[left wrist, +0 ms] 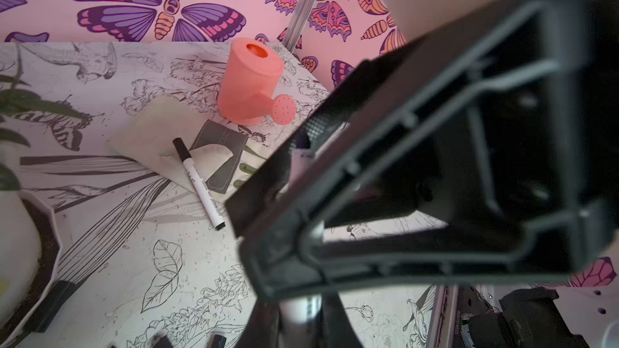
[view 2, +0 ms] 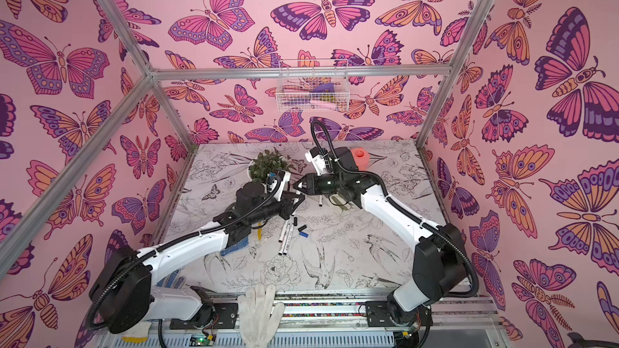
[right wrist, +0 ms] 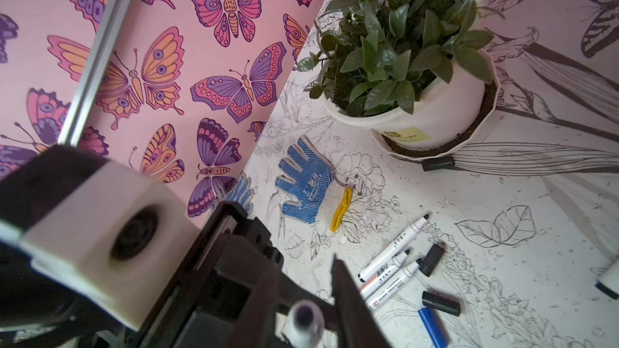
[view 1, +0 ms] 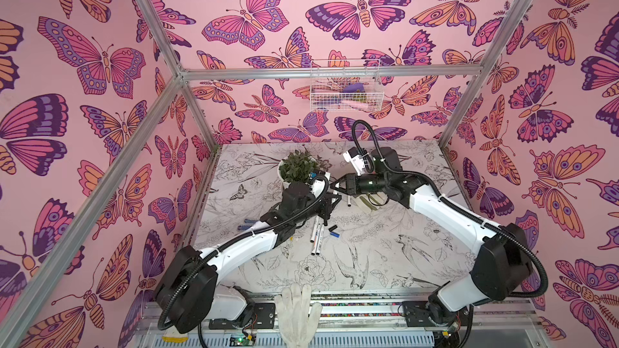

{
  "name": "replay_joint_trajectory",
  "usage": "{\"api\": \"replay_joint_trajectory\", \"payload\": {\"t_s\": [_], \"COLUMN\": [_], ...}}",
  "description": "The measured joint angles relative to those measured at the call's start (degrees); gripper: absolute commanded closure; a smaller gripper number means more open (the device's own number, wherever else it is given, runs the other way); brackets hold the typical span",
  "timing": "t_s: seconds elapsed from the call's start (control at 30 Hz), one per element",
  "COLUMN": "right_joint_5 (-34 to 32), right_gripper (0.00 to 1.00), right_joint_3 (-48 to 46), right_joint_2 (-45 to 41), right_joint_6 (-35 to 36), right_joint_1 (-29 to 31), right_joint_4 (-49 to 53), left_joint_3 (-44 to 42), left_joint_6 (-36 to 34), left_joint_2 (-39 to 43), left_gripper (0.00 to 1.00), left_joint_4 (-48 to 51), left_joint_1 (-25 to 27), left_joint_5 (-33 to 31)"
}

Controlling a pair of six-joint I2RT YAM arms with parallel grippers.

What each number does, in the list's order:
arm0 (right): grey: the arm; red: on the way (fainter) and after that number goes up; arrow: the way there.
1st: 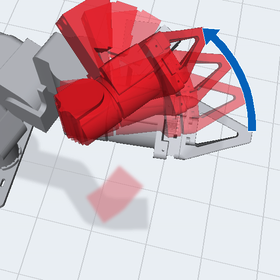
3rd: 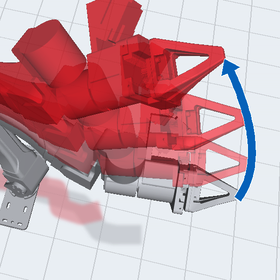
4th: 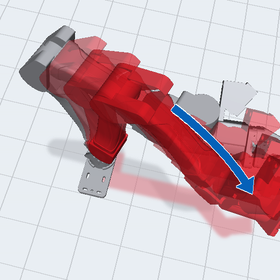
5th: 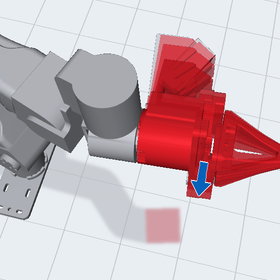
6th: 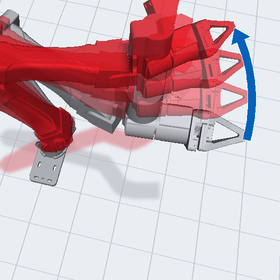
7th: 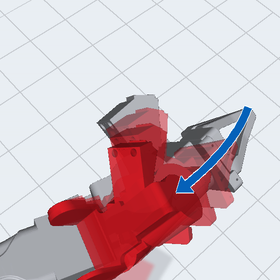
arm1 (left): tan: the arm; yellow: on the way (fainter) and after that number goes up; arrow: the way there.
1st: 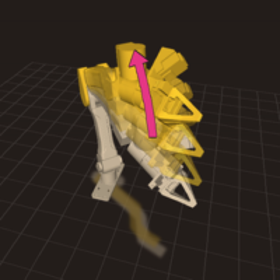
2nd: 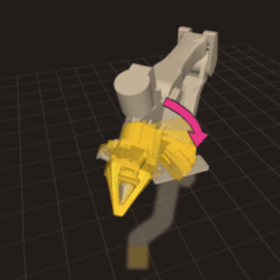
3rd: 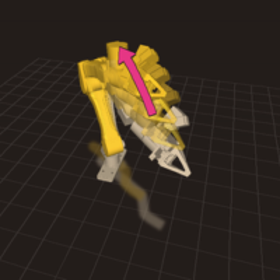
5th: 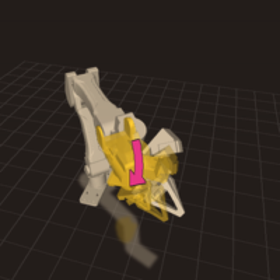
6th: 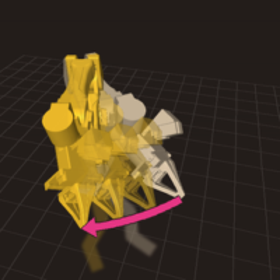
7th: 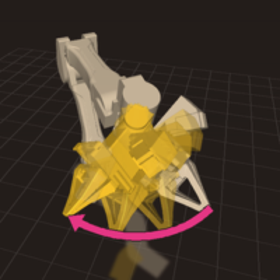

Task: Insert the pens into the pen caps
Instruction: 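Lift the white marker upright, tip up, with the left gripper, then reach the right gripper down to the blue cap among the caps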

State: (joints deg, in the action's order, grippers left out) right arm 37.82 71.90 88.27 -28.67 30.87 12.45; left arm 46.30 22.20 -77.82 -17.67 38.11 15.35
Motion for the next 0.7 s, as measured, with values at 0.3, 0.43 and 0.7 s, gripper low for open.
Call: {"api": "replay_joint_trajectory", "payload": {"t_s": [0.3, 0.43, 0.7], "right_joint_5": [-11.65, -16.24, -21.42], "right_gripper": [0.54, 0.57, 0.58], "right_joint_3": [-7.54, -9.4, -8.31], "right_joint_2": [-4.5, -0.5, 12.48], "right_joint_6": [11.54, 15.58, 20.57], "right_joint_1": [3.13, 8.28, 13.2], "right_joint_4": [13.49, 19.21, 23.82], "left_joint_3": [-5.11, -6.78, -6.82], "left_joint_6": [8.94, 11.58, 13.0], "left_joint_2": [6.75, 9.97, 11.08], "left_gripper": [1.0, 1.0, 1.0], "left_joint_4": [9.44, 12.13, 14.64], "left_joint_1": [-2.89, -3.65, -3.65], "left_joint_5": [-24.61, -30.64, -34.51]}}
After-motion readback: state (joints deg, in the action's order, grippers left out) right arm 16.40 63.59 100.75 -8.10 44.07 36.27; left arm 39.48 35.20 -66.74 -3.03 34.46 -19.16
